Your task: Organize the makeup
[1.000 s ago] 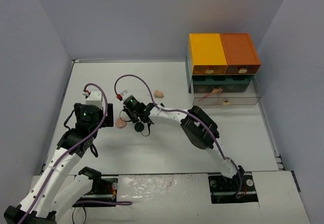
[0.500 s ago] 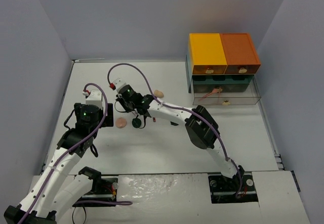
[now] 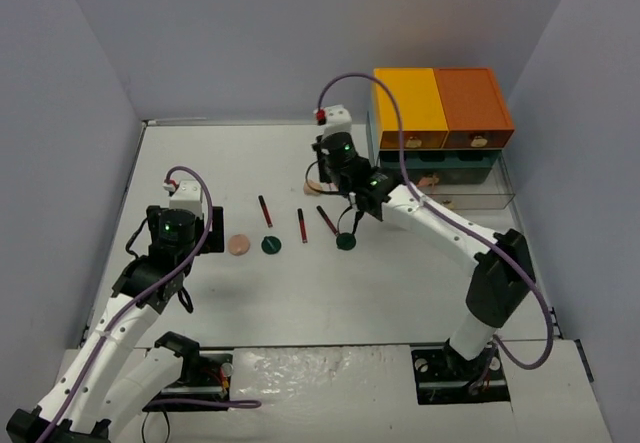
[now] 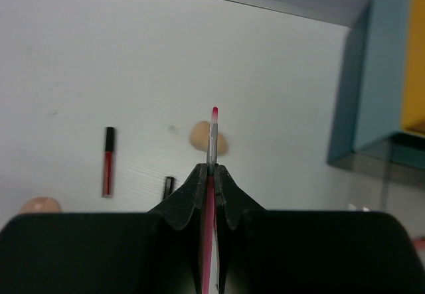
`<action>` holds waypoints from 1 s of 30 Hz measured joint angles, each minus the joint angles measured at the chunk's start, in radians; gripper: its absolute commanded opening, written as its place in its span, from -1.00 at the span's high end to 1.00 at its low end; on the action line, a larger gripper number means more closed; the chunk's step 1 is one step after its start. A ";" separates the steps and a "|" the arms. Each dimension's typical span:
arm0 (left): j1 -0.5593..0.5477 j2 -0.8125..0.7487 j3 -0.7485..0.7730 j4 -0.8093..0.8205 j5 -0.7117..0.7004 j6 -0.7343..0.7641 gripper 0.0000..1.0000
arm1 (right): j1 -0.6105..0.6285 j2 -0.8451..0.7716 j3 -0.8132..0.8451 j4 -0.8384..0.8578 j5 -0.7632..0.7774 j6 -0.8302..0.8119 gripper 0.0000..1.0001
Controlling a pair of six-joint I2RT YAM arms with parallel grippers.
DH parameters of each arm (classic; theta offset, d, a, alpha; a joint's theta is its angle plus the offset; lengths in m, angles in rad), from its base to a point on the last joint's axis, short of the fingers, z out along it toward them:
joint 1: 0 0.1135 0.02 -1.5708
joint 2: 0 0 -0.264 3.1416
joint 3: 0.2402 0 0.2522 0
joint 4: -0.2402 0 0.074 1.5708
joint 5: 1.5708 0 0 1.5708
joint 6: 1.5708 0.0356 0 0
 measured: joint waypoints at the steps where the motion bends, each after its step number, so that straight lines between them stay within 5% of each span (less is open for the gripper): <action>1: 0.000 0.000 0.000 0.000 0.001 0.000 -0.94 | -0.028 -0.044 -0.042 -0.002 0.021 0.027 1.00; 9: 0.000 0.002 0.000 0.000 0.004 0.000 -0.94 | -0.296 -0.346 -0.307 -0.022 0.074 0.242 1.00; 17: 0.000 0.003 0.000 0.000 0.011 0.000 -0.94 | -0.588 -0.385 -0.339 -0.026 -0.004 0.402 1.00; 20: 0.000 0.003 0.000 0.000 0.012 0.000 -0.94 | -0.648 -0.349 -0.339 -0.025 -0.063 0.442 0.72; 22: 0.000 0.003 0.000 0.000 0.013 0.000 -0.94 | -0.676 -0.315 -0.338 -0.026 -0.095 0.463 0.31; 24: 0.000 0.003 0.000 0.000 0.014 0.000 -0.94 | -0.695 -0.286 -0.338 -0.027 -0.126 0.478 0.11; 30: 0.000 0.003 0.000 0.000 0.015 0.001 -0.94 | -0.741 -0.273 -0.339 -0.033 -0.221 0.475 0.02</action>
